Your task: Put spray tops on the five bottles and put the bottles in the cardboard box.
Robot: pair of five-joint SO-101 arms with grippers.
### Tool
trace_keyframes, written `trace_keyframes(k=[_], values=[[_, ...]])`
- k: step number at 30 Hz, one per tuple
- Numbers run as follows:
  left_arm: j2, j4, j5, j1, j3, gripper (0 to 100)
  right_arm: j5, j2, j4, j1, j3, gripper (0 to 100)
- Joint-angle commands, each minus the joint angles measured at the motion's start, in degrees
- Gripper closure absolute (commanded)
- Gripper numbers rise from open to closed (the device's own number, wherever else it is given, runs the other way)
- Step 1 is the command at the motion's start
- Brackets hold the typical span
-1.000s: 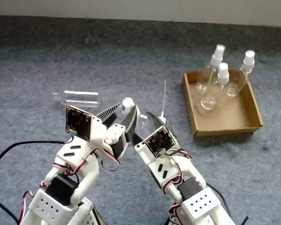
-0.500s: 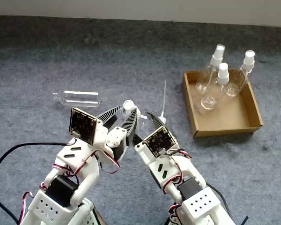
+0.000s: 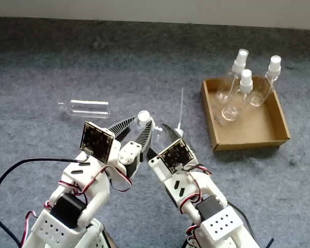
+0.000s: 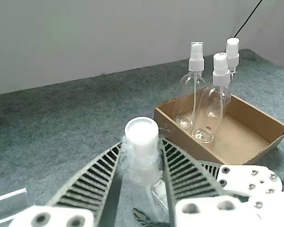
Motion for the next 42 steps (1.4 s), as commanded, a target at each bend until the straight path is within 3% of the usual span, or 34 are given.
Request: trace_keyframes(k=[1,9,17,33,42], values=[[0.3,1.8,-0.7,0.5,1.3,99,0.5,-1.3,-1.5,0.7,6.9,90.4],[0.3,1.8,-0.7,-3.3,1.3,99,0.5,-1.3,-1.5,0.7,6.9,90.4],[0.3,8.6,-0.5,-3.6,1.3,82,0.5,-1.3,-1.5,0.7,6.9,90.4],[0.2,9.2,-0.8,-3.7,0.6,81,0.5,-1.3,-1.5,0.7,6.9,90.4],[0.2,9.5,-0.8,-14.0,-5.1,81,0.5,-1.3,-1.5,0.7,6.9,90.4]])
